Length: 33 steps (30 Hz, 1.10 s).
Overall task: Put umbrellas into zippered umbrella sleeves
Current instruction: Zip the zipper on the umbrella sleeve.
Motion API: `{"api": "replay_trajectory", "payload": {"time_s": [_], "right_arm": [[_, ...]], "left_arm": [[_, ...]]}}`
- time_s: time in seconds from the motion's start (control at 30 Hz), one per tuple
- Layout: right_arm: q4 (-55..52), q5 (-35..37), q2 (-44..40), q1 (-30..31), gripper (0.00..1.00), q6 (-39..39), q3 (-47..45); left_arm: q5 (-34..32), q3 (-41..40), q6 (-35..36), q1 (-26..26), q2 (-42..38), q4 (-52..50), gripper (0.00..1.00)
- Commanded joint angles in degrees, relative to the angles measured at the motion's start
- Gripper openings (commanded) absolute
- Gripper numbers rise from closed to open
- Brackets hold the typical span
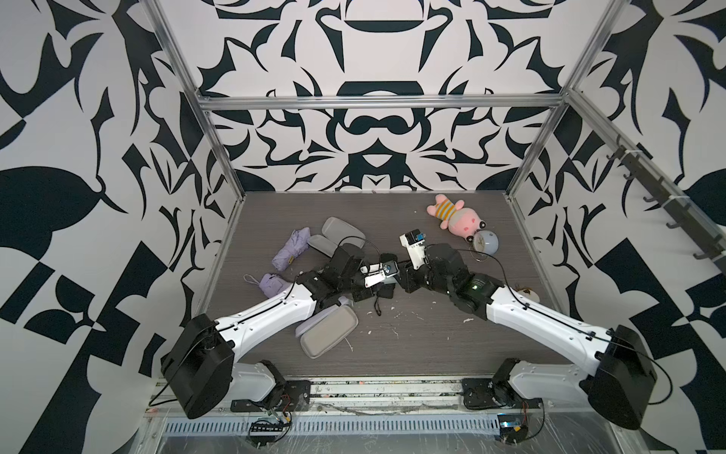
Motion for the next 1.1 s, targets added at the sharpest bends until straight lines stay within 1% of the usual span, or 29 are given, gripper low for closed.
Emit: {"api": "replay_trajectory", "payload": {"time_s": [0.0, 0.13, 0.27, 0.37, 0.57, 0.7, 0.87, 1.07], "right_arm": [[2.8, -2.2, 0.4, 0.0, 0.35, 1.2, 1.0], [2.5, -5.6, -3.2, -0.4, 0.36, 3.3, -1.1], [1.5, -4.1, -10.0, -1.5, 0.36, 4.4, -5.3], [1.3, -3.6, -12.2, -1.5, 0.37, 4.5, -7.2], [5.1, -4.7, -8.5, -1.1, 0.36, 5.2, -7.3], [5.1, -5.1, -5.6, -0.3, 0.35, 4.3, -5.7], [4.5, -3.6, -3.7, -0.2, 0.31, 3.2, -5.2], [3.7, -5.2, -2.2, 0.1, 0.32, 2.5, -4.8]], "left_arm": [[3.2, 3.8, 1.1, -0.8, -0.3, 2.9, 0.0], [0.8, 3.5, 1.7, -0.7, -0.6, 2.4, 0.0], [1.7, 3.5, 1.6, -0.6, -0.6, 2.5, 0.0], [2.5, 3.6, 1.1, -0.6, -0.3, 3.0, 0.0], [4.4, 5.0, 0.1, -0.7, 0.6, 3.1, 0.0], [4.6, 5.3, -0.4, -0.6, 1.0, 3.2, 0.0], [5.0, 5.8, -1.0, -0.7, 1.5, 3.6, 0.0], [4.5, 6.8, -0.7, -0.6, 2.9, 2.8, 0.0]]}}
